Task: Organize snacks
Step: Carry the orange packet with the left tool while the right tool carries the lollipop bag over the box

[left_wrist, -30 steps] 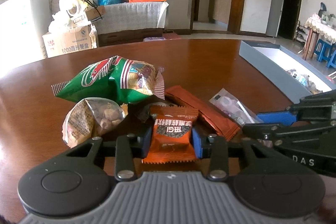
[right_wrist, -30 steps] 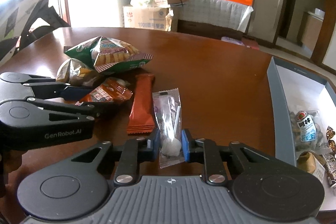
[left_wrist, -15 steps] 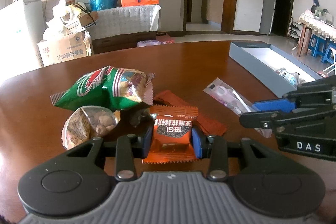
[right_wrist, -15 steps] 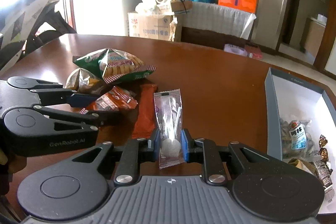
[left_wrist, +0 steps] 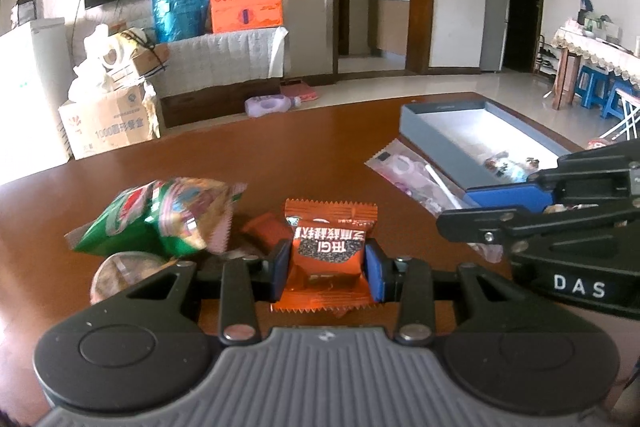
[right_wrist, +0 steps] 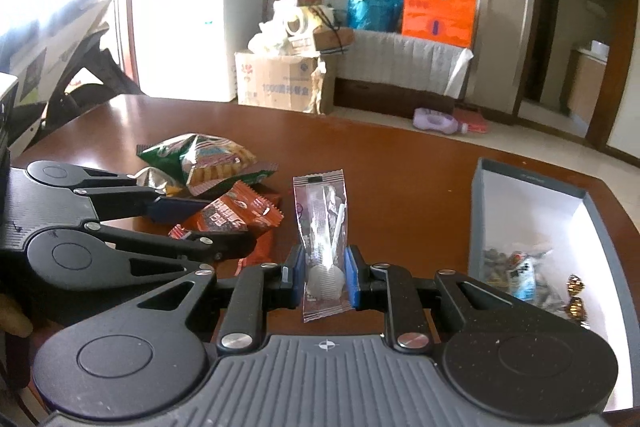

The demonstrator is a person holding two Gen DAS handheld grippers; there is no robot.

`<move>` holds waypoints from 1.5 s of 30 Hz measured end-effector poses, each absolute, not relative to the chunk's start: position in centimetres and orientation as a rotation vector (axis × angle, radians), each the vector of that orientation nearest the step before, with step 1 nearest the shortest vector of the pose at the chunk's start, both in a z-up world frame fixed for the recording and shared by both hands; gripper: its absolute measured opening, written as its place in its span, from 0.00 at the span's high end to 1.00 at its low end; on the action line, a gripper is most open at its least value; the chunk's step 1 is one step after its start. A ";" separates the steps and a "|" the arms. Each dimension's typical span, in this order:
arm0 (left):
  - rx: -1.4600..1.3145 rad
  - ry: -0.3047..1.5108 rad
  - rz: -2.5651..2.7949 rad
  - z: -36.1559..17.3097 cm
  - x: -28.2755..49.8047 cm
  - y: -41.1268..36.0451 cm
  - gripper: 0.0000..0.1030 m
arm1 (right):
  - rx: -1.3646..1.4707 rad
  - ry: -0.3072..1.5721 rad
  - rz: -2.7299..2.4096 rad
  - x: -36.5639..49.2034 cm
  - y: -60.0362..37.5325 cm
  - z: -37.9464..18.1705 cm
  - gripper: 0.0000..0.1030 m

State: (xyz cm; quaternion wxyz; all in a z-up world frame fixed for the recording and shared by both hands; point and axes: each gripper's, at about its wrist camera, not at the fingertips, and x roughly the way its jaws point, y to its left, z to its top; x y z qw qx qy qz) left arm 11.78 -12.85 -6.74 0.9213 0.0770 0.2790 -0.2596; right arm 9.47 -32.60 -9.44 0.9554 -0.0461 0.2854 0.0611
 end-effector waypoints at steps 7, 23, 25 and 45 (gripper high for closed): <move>0.156 0.556 -0.553 -5.7 11.1 -17.7 0.65 | -0.059 0.558 0.052 8.4 -36.1 -8.7 0.77; 0.175 0.534 -0.692 -6.2 7.6 -30.3 0.65 | 0.059 0.560 -0.214 5.7 -46.7 -10.5 0.77; 0.184 0.534 -0.698 -6.5 7.4 -31.3 0.65 | 0.066 0.568 -0.228 5.8 -47.3 -11.1 0.77; 0.282 0.480 -0.753 -8.5 9.4 -36.5 0.64 | 0.103 0.584 -0.265 8.8 -49.5 -12.6 0.77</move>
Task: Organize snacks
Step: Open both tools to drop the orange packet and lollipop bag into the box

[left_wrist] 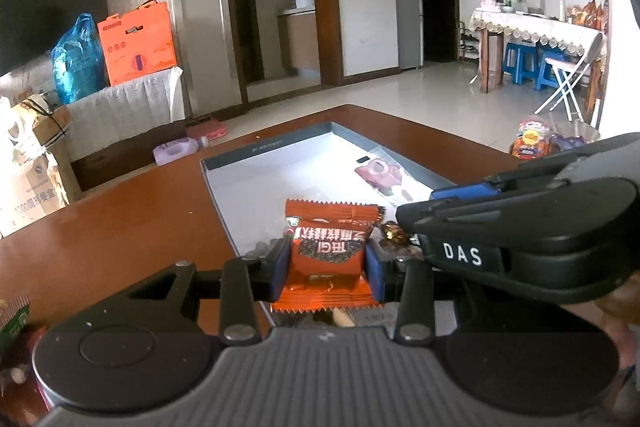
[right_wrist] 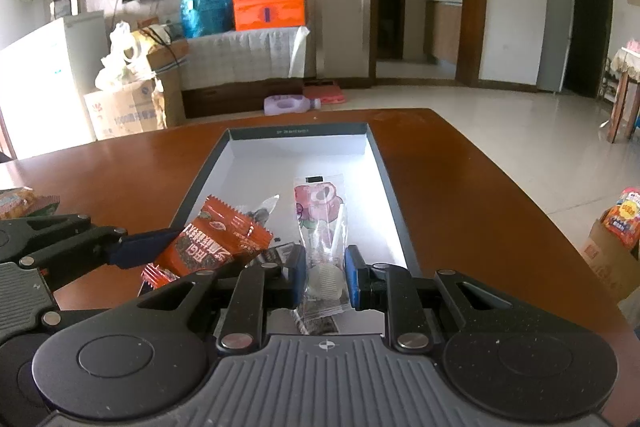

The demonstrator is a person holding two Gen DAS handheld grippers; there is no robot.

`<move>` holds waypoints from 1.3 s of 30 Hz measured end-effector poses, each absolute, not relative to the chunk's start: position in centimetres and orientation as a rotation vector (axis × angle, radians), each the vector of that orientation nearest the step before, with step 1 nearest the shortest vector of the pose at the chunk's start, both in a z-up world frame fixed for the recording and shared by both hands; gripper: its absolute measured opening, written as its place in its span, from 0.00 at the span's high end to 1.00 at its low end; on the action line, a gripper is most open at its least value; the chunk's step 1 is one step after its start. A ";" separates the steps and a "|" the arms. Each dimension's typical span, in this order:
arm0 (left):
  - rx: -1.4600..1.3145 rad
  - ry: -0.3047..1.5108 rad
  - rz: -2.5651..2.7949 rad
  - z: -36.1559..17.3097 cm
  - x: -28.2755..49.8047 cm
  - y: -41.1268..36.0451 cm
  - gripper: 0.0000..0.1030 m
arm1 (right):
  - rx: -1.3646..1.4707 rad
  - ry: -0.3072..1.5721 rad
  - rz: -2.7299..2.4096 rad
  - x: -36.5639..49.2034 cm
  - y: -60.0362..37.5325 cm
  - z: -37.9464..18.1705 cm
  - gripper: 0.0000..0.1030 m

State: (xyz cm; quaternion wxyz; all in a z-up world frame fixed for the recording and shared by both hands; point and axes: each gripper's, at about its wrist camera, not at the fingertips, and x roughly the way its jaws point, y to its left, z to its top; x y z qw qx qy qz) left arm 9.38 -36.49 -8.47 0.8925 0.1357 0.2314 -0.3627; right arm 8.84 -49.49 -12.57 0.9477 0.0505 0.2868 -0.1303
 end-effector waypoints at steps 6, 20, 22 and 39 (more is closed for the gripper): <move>0.360 0.483 -0.715 -8.2 10.7 -37.8 0.60 | 0.106 0.577 -0.261 9.2 -49.7 -12.5 0.74; 0.380 0.421 -0.658 -6.4 8.7 -36.1 0.36 | 0.160 0.488 -0.212 7.6 -49.2 -10.3 0.35; 0.387 0.425 -0.647 -5.9 7.9 -35.3 0.36 | 0.180 0.459 -0.202 6.4 -48.9 -9.7 0.31; 0.340 0.441 -0.588 -0.5 -1.4 -20.9 0.36 | 0.092 0.476 -0.058 1.1 -38.7 -4.2 0.28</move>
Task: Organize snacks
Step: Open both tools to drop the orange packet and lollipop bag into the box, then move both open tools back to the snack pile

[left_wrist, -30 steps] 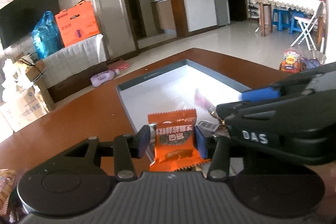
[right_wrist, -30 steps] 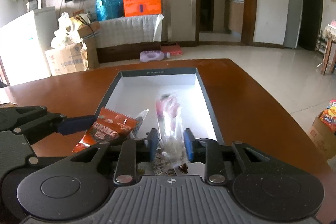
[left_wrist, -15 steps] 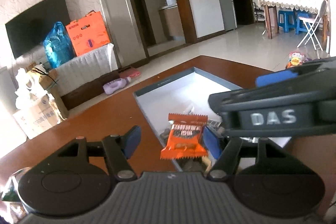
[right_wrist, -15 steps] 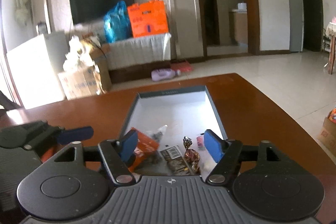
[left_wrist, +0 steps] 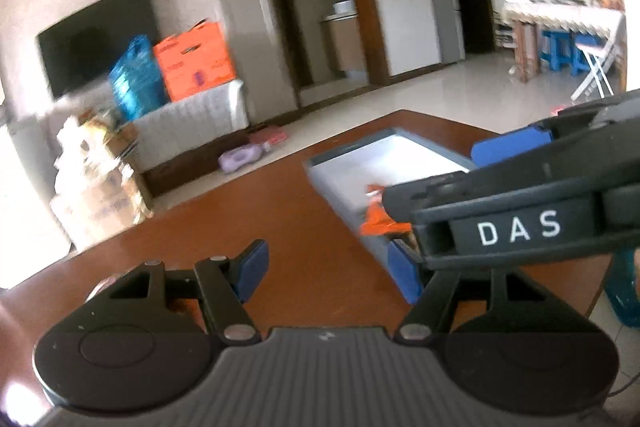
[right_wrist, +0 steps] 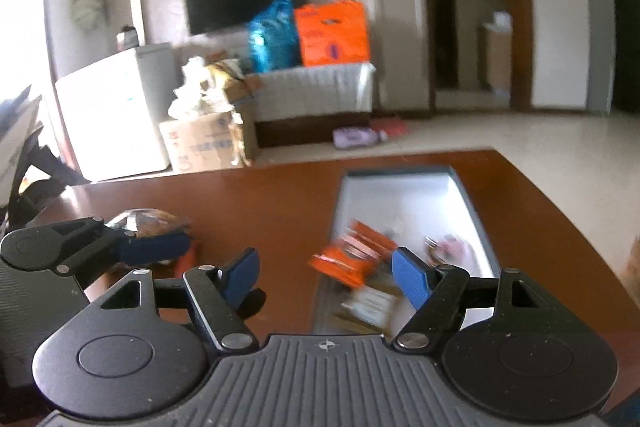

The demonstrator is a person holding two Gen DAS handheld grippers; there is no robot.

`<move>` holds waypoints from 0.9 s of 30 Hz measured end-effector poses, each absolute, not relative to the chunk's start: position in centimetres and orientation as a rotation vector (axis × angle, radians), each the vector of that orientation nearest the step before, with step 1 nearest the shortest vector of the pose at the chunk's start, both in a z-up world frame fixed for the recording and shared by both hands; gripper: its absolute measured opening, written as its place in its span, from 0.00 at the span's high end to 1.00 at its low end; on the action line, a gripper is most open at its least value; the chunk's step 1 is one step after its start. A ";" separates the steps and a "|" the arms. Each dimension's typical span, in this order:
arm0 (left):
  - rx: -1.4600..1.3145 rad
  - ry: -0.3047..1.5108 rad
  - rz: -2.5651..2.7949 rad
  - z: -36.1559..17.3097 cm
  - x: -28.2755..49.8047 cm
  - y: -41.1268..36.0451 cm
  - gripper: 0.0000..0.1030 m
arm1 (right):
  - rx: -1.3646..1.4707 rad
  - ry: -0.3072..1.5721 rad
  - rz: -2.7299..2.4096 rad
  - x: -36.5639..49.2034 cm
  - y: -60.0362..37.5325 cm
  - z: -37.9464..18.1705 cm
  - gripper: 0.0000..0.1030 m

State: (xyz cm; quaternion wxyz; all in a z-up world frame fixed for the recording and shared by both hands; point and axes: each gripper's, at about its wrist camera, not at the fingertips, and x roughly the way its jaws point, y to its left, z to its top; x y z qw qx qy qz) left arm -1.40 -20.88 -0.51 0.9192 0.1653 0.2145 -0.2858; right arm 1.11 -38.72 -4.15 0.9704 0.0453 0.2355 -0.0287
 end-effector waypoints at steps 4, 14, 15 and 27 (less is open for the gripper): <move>0.302 0.462 -0.529 -0.6 -1.1 -12.9 0.36 | 0.005 0.495 -0.008 2.9 -32.6 -3.8 0.29; 0.326 0.482 -0.363 -2.2 3.7 -1.0 0.36 | -0.016 0.581 0.107 9.9 -24.2 -6.9 0.29; 0.312 0.490 -0.359 -2.3 4.0 -0.2 0.36 | -0.025 0.581 0.121 10.2 -23.8 -6.9 0.29; 0.256 0.549 -0.332 -4.5 9.5 1.9 0.36 | -0.029 0.603 0.116 10.5 -26.2 -9.9 0.27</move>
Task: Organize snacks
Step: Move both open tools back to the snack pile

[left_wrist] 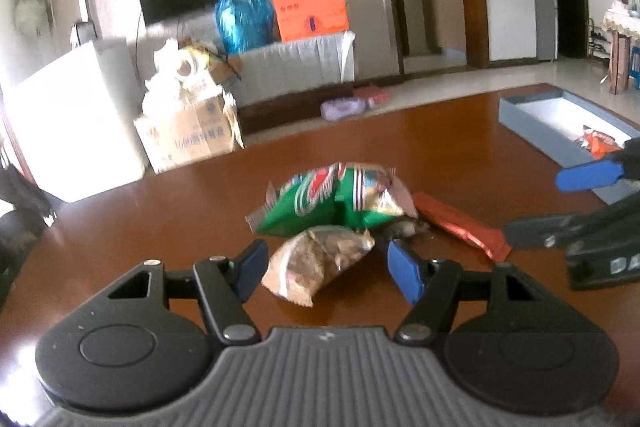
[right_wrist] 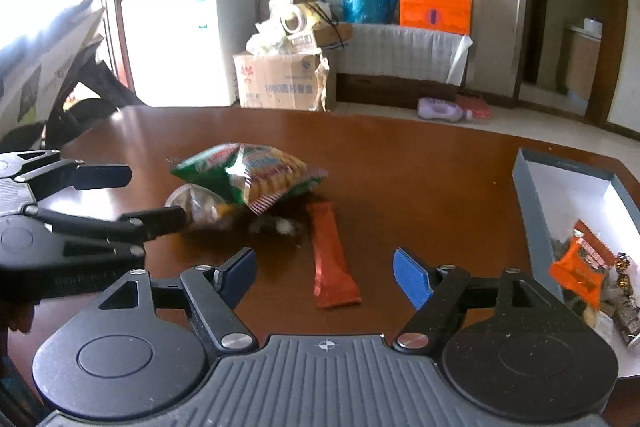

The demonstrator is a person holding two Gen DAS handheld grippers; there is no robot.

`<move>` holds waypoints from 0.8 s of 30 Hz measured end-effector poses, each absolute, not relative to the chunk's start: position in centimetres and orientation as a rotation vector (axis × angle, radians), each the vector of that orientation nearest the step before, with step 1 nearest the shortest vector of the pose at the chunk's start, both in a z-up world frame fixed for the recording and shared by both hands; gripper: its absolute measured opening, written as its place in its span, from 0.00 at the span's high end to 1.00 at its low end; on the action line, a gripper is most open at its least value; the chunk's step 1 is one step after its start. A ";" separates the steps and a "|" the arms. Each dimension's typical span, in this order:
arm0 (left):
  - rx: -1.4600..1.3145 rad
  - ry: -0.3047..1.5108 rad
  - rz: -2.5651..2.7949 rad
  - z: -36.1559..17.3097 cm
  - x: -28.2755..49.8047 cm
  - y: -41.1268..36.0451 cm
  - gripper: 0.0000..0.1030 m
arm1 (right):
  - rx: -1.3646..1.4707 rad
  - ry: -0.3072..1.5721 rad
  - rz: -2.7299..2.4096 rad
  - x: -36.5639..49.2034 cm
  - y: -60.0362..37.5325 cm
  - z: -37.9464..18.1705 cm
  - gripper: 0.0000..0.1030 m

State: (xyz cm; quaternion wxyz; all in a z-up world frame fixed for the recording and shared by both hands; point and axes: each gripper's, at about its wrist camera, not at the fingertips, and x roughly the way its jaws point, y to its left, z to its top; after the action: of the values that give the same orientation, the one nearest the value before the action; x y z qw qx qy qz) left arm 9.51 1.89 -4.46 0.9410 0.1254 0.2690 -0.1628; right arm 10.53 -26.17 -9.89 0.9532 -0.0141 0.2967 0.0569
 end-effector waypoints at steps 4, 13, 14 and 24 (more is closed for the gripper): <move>0.261 0.576 -0.289 -5.5 10.9 1.1 0.36 | -0.008 0.596 0.100 11.1 -27.0 -10.6 0.22; 0.251 0.611 -0.270 -7.3 13.3 1.6 0.36 | -0.079 0.624 0.105 13.2 -25.1 -12.6 0.19; 0.248 0.606 -0.278 -7.3 13.5 1.6 0.36 | -0.085 0.628 0.100 13.5 -24.9 -12.9 0.19; 0.235 0.612 -0.299 -8.2 15.6 1.1 0.36 | -0.124 0.650 0.081 15.8 -23.9 -14.5 0.19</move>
State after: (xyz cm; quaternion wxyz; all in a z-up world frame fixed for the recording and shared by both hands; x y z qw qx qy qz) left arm 15.63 1.13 -8.24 0.9358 0.1150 0.2994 -0.1462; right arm 15.79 -23.90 -14.52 0.9450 -0.0608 0.3189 0.0398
